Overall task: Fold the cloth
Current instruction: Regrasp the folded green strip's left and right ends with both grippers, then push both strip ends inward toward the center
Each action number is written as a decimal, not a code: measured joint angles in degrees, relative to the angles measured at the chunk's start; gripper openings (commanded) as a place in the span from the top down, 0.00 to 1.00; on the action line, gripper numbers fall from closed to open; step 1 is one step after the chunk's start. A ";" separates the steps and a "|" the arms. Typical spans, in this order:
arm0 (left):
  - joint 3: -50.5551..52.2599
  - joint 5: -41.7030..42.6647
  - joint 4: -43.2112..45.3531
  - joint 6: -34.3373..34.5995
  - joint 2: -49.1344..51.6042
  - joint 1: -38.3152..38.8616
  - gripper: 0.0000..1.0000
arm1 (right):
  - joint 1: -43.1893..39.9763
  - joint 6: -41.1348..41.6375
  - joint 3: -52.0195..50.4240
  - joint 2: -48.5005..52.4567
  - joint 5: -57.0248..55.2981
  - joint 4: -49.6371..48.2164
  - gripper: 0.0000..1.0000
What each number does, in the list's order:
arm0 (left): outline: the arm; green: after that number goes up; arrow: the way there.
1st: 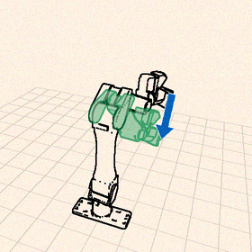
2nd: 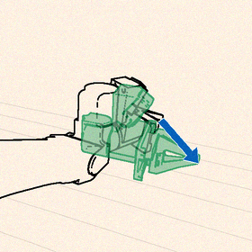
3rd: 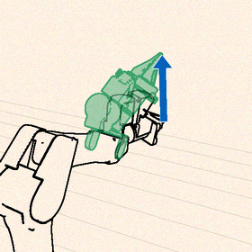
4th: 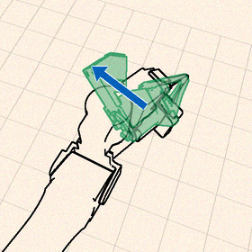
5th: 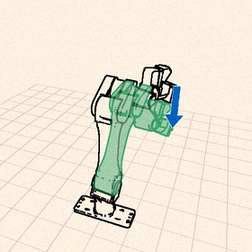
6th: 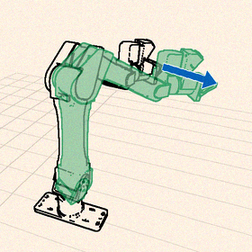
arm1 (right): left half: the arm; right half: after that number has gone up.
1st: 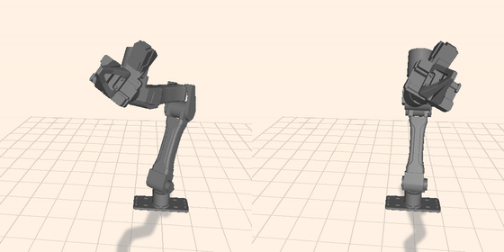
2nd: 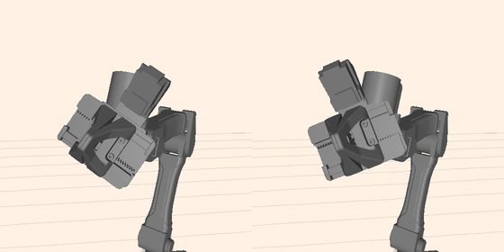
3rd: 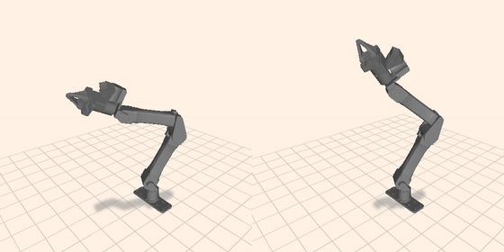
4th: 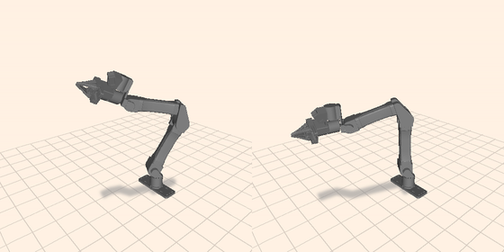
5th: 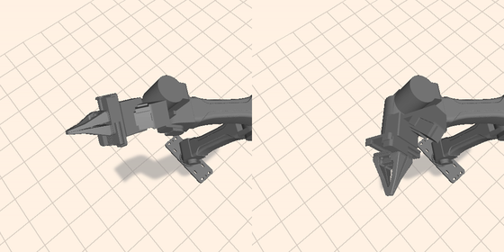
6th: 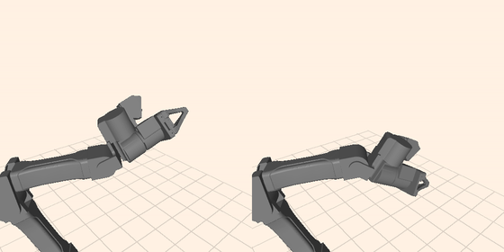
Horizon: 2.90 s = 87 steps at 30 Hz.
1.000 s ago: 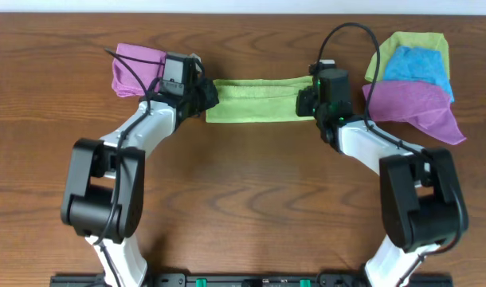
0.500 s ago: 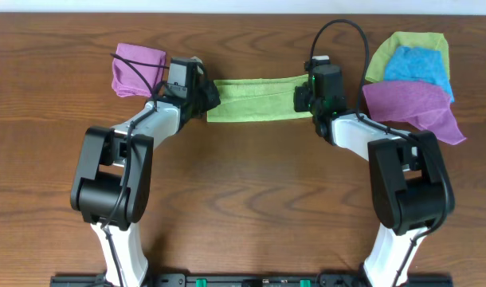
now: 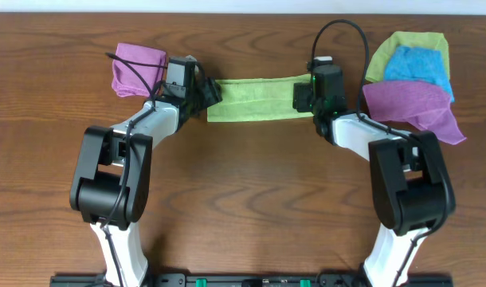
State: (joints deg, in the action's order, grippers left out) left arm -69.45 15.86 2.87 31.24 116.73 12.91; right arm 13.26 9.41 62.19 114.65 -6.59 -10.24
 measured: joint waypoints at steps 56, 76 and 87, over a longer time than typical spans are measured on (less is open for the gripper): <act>-0.09 -6.03 4.92 3.52 3.72 6.01 0.94 | -5.53 33.66 0.46 -3.30 12.61 5.14 0.06; -0.66 -6.03 3.10 3.52 3.72 6.01 0.94 | -5.53 35.15 0.70 -0.17 19.41 1.84 0.12; -0.66 -6.03 2.99 3.52 3.72 6.01 0.94 | -5.35 30.40 0.72 -0.17 17.07 4.57 0.14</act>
State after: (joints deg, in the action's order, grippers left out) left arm -70.11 9.82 5.87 34.76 120.44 18.92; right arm 7.90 39.81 62.92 114.48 10.48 -5.67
